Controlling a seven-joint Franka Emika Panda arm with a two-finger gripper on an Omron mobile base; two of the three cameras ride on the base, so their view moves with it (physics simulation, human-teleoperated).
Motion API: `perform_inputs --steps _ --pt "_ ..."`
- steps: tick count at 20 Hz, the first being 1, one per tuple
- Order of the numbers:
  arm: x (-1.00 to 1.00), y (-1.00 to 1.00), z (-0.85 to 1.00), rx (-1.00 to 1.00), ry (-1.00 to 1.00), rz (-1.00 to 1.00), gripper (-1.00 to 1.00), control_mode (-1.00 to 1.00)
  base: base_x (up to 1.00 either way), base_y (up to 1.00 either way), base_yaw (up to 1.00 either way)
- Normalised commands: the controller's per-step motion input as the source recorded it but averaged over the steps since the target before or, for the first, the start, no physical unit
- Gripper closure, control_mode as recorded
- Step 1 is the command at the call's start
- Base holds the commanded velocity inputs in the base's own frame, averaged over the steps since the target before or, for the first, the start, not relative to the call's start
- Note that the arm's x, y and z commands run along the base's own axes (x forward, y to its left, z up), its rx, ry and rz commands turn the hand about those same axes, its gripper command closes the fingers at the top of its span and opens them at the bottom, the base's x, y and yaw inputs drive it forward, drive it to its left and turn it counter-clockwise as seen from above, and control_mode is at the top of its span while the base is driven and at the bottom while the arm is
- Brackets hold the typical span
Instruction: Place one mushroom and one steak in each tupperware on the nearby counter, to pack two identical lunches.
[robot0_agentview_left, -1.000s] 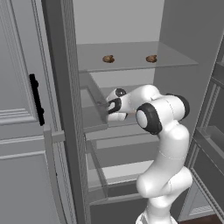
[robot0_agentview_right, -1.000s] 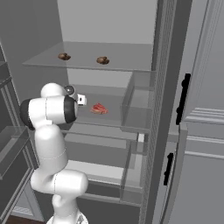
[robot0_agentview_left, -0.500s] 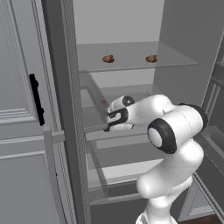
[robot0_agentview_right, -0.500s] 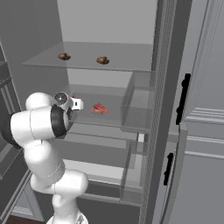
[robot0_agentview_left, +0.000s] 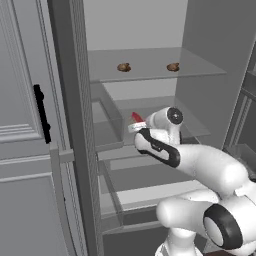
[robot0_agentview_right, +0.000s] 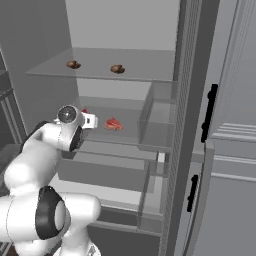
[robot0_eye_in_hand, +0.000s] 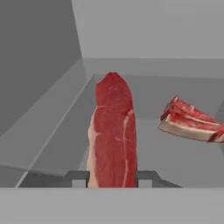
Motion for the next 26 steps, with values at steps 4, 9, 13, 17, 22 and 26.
perform_inputs --steps 4,9,13,17,22,26 --pt "-0.65 -0.43 0.83 0.00 0.36 0.00 1.00 -1.00 0.00 0.00 0.00" --pt "-0.75 -0.13 0.67 -0.02 0.39 -0.02 1.00 -1.00 0.00 0.00 0.00" --pt "-1.00 0.00 0.27 -0.01 0.21 -0.06 1.00 -1.00 0.00 0.00 0.00" --pt "-1.00 -0.05 0.20 0.00 0.02 -0.06 1.00 -1.00 0.00 0.00 0.00" --pt "-1.00 -0.11 0.22 0.00 -0.01 -0.07 1.00 -1.00 0.00 0.00 0.00" --pt "-0.87 -0.21 0.02 0.00 -0.07 -0.04 1.00 -1.00 0.00 0.00 0.00"
